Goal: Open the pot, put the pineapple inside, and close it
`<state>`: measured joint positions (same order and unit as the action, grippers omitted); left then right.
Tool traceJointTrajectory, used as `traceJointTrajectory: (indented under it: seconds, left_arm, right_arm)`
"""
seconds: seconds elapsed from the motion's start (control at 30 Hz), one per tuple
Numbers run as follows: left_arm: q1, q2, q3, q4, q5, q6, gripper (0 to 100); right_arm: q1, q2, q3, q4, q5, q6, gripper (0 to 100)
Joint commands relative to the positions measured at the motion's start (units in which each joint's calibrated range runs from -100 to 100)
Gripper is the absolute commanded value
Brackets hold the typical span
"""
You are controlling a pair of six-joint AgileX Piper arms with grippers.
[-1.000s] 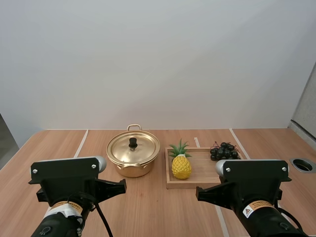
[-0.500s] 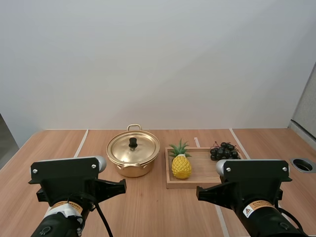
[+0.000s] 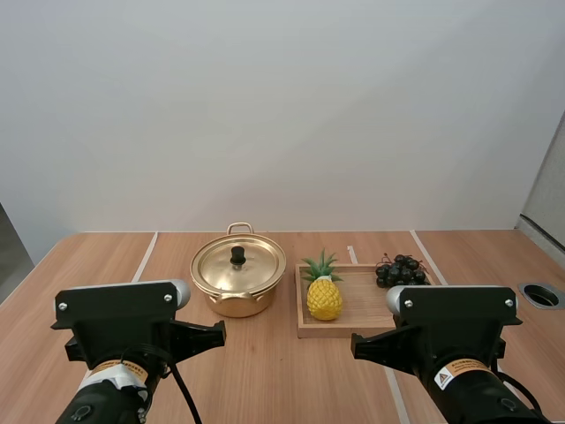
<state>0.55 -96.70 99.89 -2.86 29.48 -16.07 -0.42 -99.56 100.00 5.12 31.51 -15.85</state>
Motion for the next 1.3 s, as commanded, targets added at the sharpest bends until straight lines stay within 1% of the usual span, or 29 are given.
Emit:
traceJointTrajectory:
  seconds: [0.0, 0.13, 0.3, 0.53, 0.7, 0.77, 0.8, 0.83, 0.9, 0.93, 0.97, 1.0, 1.03, 1.07, 1.1, 1.13, 1.27]
  left_arm:
    - [0.03, -0.55, 0.11, 0.47, -1.55, 0.05, 0]
    - [0.03, -0.55, 0.11, 0.47, -1.55, 0.05, 0]
    - [0.03, -0.55, 0.11, 2.06, -1.88, 0.05, 0]
    - [0.03, -0.55, 0.11, 2.06, -2.09, 0.05, 0]
    - [0.03, -0.55, 0.11, 2.86, -2.08, -0.27, 0]
    - [0.03, -0.55, 0.11, 2.86, -2.08, -0.27, 3]
    - [0.03, -0.55, 0.11, 2.86, -2.08, -0.27, 6]
    - [0.03, -0.55, 0.11, 2.86, -2.08, -0.27, 11]
    - [0.03, -0.55, 0.11, 2.86, -2.08, -0.27, 24]
    - [0.03, -0.55, 0.11, 2.86, -2.08, -0.27, 31]
    - [0.03, -0.55, 0.11, 2.86, -2.08, -0.3, 41]
    - [0.03, -0.55, 0.11, 2.86, -2.08, -0.69, 52]
    - [0.03, -0.55, 0.11, 2.86, -2.08, -0.93, 62]
    - [0.03, -0.55, 0.11, 2.86, -2.08, -1.0, 76]
    - [0.03, -0.55, 0.11, 2.86, -2.08, -1.22, 94]
    - [0.03, -0.55, 0.11, 2.86, -2.08, -1.69, 100]
    - [0.03, -0.55, 0.11, 2.86, -1.53, -3.15, 100]
  right_arm:
    - [-0.19, -0.44, 0.0, -0.34, -0.38, 0.03, 0]
    - [-0.19, -0.44, 0.0, -0.34, -0.38, 0.03, 0]
    - [-0.19, -0.44, 0.0, -0.34, -0.38, 0.03, 0]
    - [-0.19, -0.44, 0.0, -0.34, -0.38, 0.03, 0]
    - [-0.19, -0.44, 0.0, -1.84, -0.38, 0.26, 0]
    - [-0.19, -0.44, 0.0, -1.96, -0.38, 0.26, 0]
    - [-0.19, -0.44, 0.0, -1.96, -0.38, 0.26, 4]
    - [-0.19, -0.44, 0.0, -1.96, -0.38, 0.26, 14]
    - [-0.19, -0.44, 0.0, -2.06, -0.38, 0.26, 39]
    - [-0.26, -0.44, 0.0, -2.06, -0.38, 0.26, 55]
    - [-0.45, -0.44, 0.0, -2.06, -0.38, 0.26, 72]
    - [-0.54, -0.44, 0.0, -2.06, -0.38, 0.26, 96]
    - [-0.54, -0.44, 0.0, -2.06, -0.38, 0.26, 100]
    - [-0.54, -0.44, 0.0, -2.22, -0.38, 0.16, 100]
    - [-0.54, -0.44, 0.0, -2.38, -0.38, 0.25, 100]
    - [-0.63, -0.44, 0.0, -2.38, -0.38, 0.25, 100]
    - [-0.71, -0.44, 0.0, -2.38, -0.38, 0.25, 100]
